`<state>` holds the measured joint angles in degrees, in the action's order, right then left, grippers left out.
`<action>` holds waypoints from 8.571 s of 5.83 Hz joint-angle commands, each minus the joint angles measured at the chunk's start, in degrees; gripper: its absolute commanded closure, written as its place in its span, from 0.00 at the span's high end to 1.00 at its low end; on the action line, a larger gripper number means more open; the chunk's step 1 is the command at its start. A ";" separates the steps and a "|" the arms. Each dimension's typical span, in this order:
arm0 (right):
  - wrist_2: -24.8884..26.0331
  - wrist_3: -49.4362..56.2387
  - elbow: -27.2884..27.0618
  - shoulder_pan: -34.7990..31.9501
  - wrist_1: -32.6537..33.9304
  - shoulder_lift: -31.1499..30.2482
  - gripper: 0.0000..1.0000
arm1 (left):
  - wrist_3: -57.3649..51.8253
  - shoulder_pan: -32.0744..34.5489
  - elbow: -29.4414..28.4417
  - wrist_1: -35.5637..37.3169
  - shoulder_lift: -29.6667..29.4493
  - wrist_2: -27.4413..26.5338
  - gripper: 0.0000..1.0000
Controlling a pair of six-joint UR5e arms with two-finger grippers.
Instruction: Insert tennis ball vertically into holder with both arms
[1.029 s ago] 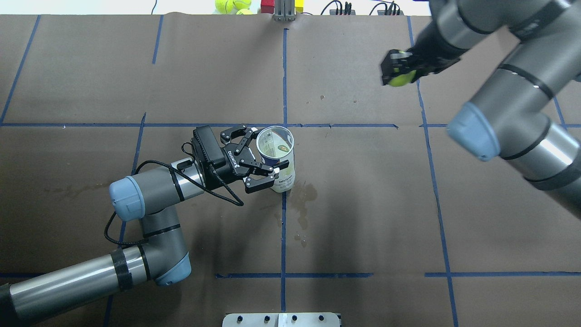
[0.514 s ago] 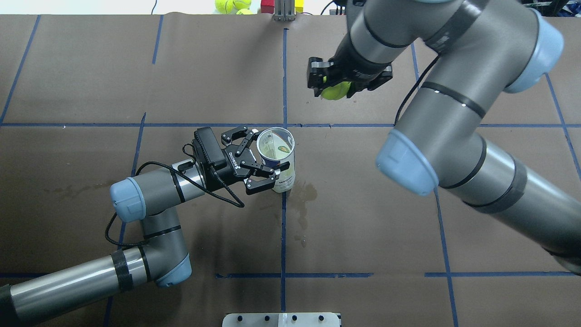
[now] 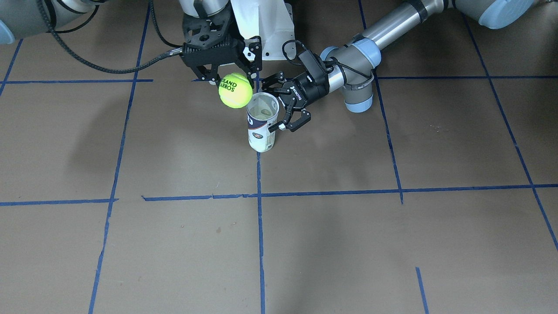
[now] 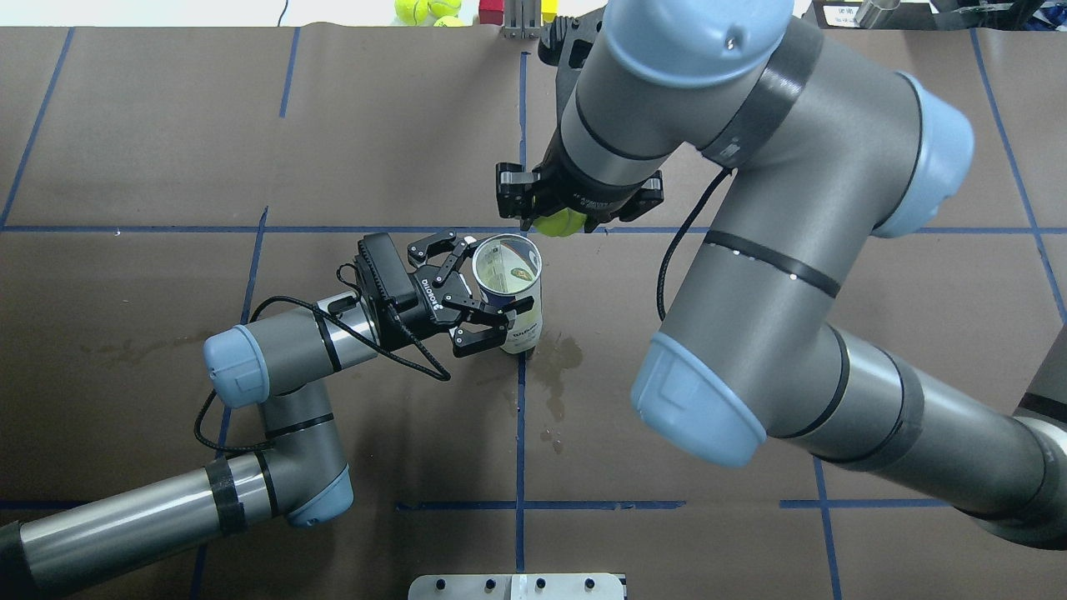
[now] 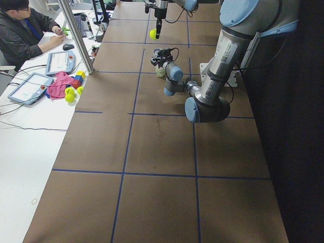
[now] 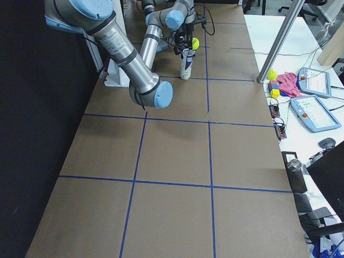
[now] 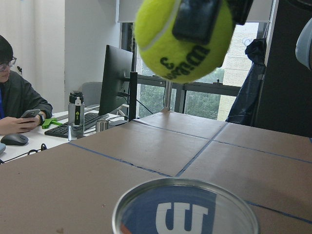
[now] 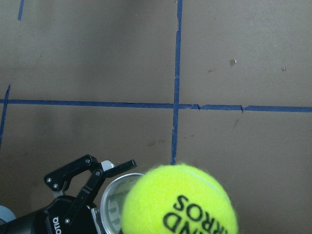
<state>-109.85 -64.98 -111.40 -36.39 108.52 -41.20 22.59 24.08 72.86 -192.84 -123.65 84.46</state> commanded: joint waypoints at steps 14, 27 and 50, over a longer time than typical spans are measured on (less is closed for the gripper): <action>2.21 6.91 0.23 -1.10 4.25 0.27 1.00 | -0.18 -0.88 0.09 -0.08 0.34 -0.26 0.95; -13.61 46.48 0.04 -28.18 2.31 -19.52 1.00 | -1.32 2.72 17.72 16.99 1.57 0.18 0.95; -20.84 78.34 12.86 -53.26 -14.82 -56.89 1.00 | -36.57 65.21 18.28 104.33 36.03 50.54 1.00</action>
<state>-130.63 13.55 -99.15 -89.65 93.89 -98.12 -14.21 89.19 91.30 -88.75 -87.65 134.89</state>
